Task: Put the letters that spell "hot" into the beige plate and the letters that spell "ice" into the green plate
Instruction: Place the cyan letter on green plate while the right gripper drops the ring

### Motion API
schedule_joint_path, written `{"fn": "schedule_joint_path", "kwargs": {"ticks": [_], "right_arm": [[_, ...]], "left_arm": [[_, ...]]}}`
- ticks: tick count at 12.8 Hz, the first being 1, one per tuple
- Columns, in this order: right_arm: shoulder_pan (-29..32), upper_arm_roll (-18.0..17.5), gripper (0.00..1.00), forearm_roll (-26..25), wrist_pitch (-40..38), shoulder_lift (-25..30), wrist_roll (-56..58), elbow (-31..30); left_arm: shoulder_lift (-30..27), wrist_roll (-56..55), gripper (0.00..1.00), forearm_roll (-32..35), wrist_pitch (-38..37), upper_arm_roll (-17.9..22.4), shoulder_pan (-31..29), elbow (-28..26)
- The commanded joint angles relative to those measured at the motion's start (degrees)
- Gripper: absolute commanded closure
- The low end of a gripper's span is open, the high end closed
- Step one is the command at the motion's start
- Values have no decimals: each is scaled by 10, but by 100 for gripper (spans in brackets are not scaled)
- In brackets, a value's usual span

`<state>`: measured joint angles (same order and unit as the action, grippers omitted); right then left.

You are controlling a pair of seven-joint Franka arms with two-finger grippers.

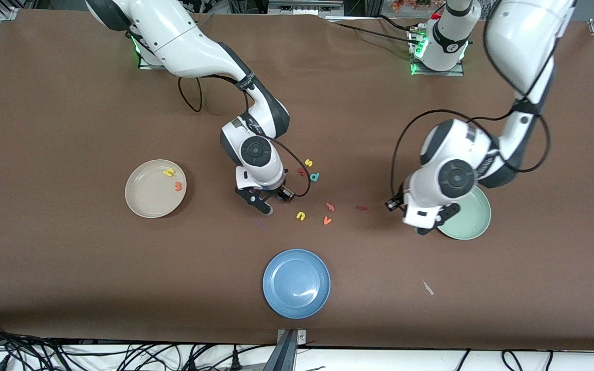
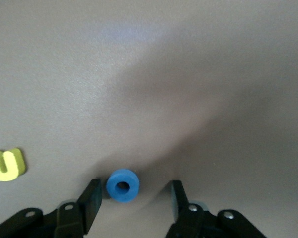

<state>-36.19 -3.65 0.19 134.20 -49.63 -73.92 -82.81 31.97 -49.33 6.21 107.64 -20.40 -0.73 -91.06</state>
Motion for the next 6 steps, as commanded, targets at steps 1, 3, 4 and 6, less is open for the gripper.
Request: {"fn": "schedule_joint_path", "kwargs": {"ticks": [1, 3, 4, 6], "right_arm": [[-12, 9, 43, -14, -3, -18, -16, 24], [-12, 9, 64, -14, -4, -17, -15, 24], [-12, 9, 73, -14, -6, -15, -15, 24], [-10, 9, 87, -14, -7, -11, -12, 24]], "left_arm": [[-20, 120, 100, -5, -39, -3, -56, -23], [-15, 193, 100, 2, -38, -2, -101, -28], [-9, 224, 100, 19, -36, -2, -122, -31], [17, 280, 100, 66, -32, -2, -161, -37]]}}
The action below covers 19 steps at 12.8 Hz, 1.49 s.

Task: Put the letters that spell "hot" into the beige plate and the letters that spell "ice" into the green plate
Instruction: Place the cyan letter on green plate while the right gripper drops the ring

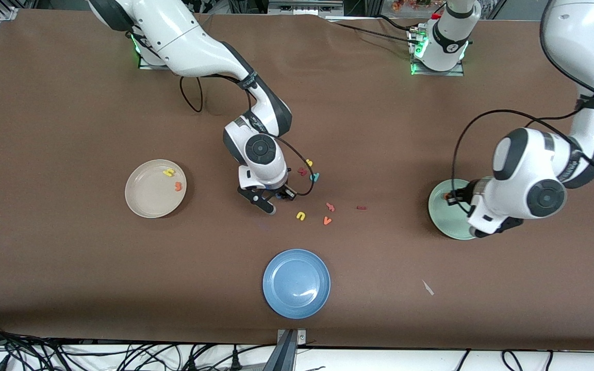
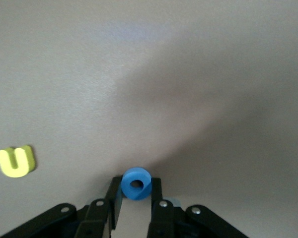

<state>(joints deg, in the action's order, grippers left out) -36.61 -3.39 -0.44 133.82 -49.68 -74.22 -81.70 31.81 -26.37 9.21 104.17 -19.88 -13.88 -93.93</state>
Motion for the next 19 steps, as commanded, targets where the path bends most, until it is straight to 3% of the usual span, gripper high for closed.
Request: {"fn": "schedule_joint_path", "kwargs": {"ticks": [1, 4, 5, 6, 8, 11, 13, 15, 16, 17, 19], "right_arm": [[-1, 7, 87, -10, -3, -6, -5, 13], [41, -3, 87, -7, -28, 53, 39, -33], [70, -20, 87, -6, -53, 84, 76, -55], [101, -36, 87, -5, -78, 121, 117, -86], [158, -43, 87, -4, -149, 213, 229, -162], [269, -42, 86, -6, -196, 325, 449, -276], [336, -40, 85, -18, -194, 360, 566, -317], [349, -34, 82, -30, -176, 364, 591, -333], [349, -33, 75, -30, -168, 363, 592, -338], [349, -33, 47, -30, -161, 363, 591, -341], [349, -33, 27, -30, -154, 363, 588, -346]], "left_arm": [[35, 70, 100, 64, 11, -7, -48, -8], [66, 84, 100, 74, 70, -7, -69, -8], [69, 84, 95, 73, 74, -7, -69, -8], [70, 83, 78, 73, 74, -7, -69, -8], [67, 78, 0, 69, 74, -7, -69, -6], [46, 30, 0, 56, 66, -22, -56, -3], [44, -60, 0, 37, 66, -75, -54, 4], [42, -145, 0, 37, 73, -126, -52, 9], [46, -197, 0, 36, 73, -144, -47, 26], [49, -240, 0, 36, 74, -150, -33, 33], [56, -306, 0, 30, 115, -150, 4, 33]]}}
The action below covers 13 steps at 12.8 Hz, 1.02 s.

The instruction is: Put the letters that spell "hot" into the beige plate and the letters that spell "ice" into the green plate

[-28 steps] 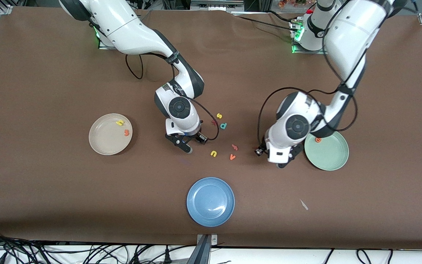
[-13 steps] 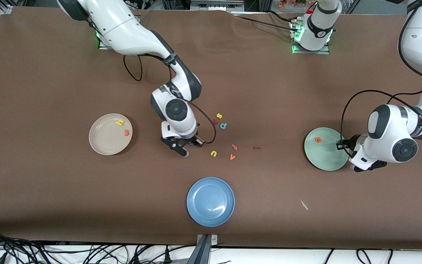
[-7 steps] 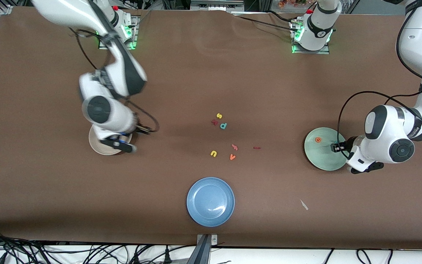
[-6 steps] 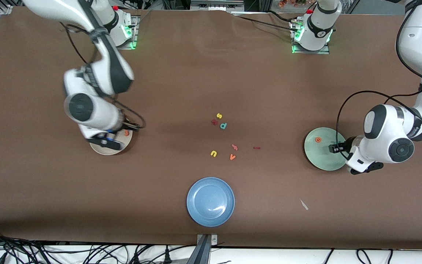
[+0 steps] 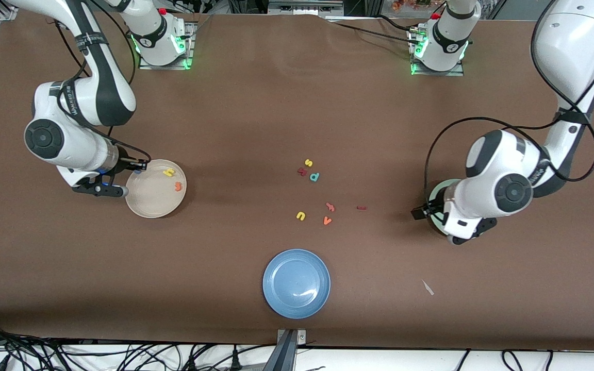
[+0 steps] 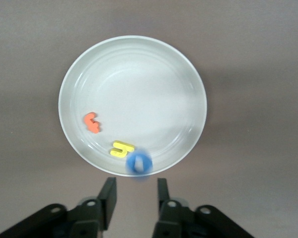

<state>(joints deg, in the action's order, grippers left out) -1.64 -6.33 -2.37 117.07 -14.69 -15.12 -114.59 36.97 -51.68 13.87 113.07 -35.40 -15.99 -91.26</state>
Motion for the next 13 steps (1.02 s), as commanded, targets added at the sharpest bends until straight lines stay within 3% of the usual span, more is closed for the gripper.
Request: {"fn": "schedule_joint_path", "kwargs": {"ticks": [1, 3, 6, 9, 11, 13], "right_arm": [[-1, -4, 26, -10, 13, 13, -3, -17], [-1, -4, 25, -10, 11, 16, -3, -15], [-1, -6, 21, -3, 0, 42, -12, -6], [-4, -15, 18, -4, -74, 60, -16, 49], [-7, -15, 14, -5, -111, 83, 2, 74], [-21, -8, 14, -1, -163, 108, 53, 111]], "left_arm": [[16, -101, 0, -20, 61, 6, 43, 6], [40, -237, 0, -11, 116, 13, 68, 6], [50, -391, 0, 6, 131, 45, 118, 5], [61, -544, 0, 6, 187, 116, 186, 0], [71, -609, 0, 13, 195, 128, 207, 1], [79, -656, 6, 16, 198, 130, 219, 0]]}}
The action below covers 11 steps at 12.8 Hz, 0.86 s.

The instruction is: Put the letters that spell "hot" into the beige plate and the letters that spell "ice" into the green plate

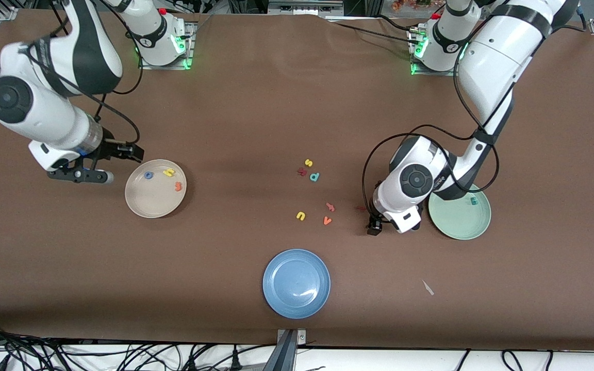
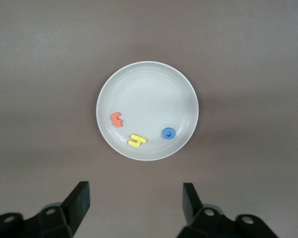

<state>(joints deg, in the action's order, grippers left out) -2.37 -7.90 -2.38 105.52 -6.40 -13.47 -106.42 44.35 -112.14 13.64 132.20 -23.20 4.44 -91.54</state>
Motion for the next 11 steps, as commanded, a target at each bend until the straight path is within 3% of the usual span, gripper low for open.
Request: {"fn": "schedule_joint_path", "kwargs": {"ticks": [1, 2, 5, 7, 8, 11], "right_arm": [[-20, 18, 8, 0, -90, 30, 56, 65], [-22, 26, 6, 0, -128, 30, 69, 101], [-82, 123, 0, 32, -182, 40, 103, 157], [-81, 126, 0, 39, -188, 58, 104, 157], [-80, 127, 0, 39, -196, 61, 103, 158], [-70, 127, 0, 36, -229, 45, 104, 198]], "left_arm": [[7, -83, 8, 34, 9, 10, 18, 3], [9, -121, 12, 54, 10, 10, 27, 3], [21, -164, 21, 95, 22, 10, 29, -1], [22, -171, 22, 95, 22, 10, 31, -1], [26, -174, 29, 95, 23, 10, 33, -1], [30, -174, 33, 95, 28, 10, 35, -1]]}}
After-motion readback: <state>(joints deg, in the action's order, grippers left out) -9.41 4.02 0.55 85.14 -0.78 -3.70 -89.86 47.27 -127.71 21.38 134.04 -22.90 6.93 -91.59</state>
